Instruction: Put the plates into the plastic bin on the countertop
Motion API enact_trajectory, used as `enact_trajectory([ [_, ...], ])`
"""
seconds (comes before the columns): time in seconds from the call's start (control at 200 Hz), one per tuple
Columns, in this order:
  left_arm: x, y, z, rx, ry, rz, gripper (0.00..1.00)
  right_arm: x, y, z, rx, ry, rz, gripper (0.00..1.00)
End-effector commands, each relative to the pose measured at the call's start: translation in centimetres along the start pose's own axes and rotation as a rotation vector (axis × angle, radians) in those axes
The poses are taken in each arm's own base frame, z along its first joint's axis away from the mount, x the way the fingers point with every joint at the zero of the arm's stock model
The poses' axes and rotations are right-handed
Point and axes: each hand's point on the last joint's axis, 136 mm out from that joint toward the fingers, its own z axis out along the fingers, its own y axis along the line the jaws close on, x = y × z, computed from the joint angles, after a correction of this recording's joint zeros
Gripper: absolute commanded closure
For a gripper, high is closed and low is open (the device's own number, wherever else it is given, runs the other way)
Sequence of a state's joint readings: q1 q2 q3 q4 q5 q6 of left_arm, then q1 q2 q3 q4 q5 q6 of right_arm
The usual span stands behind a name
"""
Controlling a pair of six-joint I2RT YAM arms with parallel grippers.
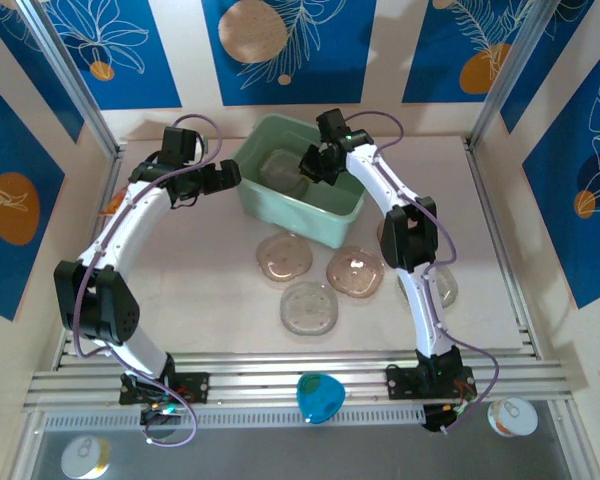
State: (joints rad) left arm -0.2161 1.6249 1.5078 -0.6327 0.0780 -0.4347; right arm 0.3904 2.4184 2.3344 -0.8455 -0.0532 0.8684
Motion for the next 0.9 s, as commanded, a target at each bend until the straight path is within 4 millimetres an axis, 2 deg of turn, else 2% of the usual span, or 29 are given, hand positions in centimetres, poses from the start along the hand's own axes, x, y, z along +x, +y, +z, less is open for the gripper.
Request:
enact_trajectory([
  [0.0, 0.8, 1.0, 0.4, -0.029, 0.035, 0.017, 0.0, 0.2, -0.1, 0.1, -0.001, 0.025, -0.003, 1.0],
  [0.22, 1.4, 1.0, 0.8, -0.022, 0.051, 0.007, 0.01, 0.5, -1.3, 1.6, 0.043, 0.035, 0.001, 1.0],
  [0.315, 1.5, 1.1, 0.9, -0.021, 0.057, 0.005, 0.01, 0.6, -1.7, 1.9, 0.061, 0.036, 0.001, 0.96],
  [0.415, 1.7, 1.1, 0.7, -0.02, 0.059, 0.006, 0.01, 0.6, -1.6, 1.8, 0.069, 0.028, -0.002, 0.85],
  [0.55, 1.7, 1.1, 0.1, -0.02, 0.051, 0.006, 0.01, 0.6, 0.2, 0.4, 0.021, 0.028, 0.01, 0.7],
  [0.67, 1.6, 0.9, -0.8, -0.015, 0.036, 0.009, 0.01, 0.5, 2.0, -1.4, 0.006, -0.023, -0.027, 0.51],
  [0.79, 2.0, 0.8, -1.8, -0.003, 0.036, 0.001, 0.01, 0.8, 2.9, -2.8, 0.001, -0.036, -0.042, 0.4],
  [0.895, 3.6, 1.2, -2.3, 0.001, 0.06, -0.02, 0.01, 1.4, 3.9, -4.7, -0.014, -0.057, -0.07, 0.34],
])
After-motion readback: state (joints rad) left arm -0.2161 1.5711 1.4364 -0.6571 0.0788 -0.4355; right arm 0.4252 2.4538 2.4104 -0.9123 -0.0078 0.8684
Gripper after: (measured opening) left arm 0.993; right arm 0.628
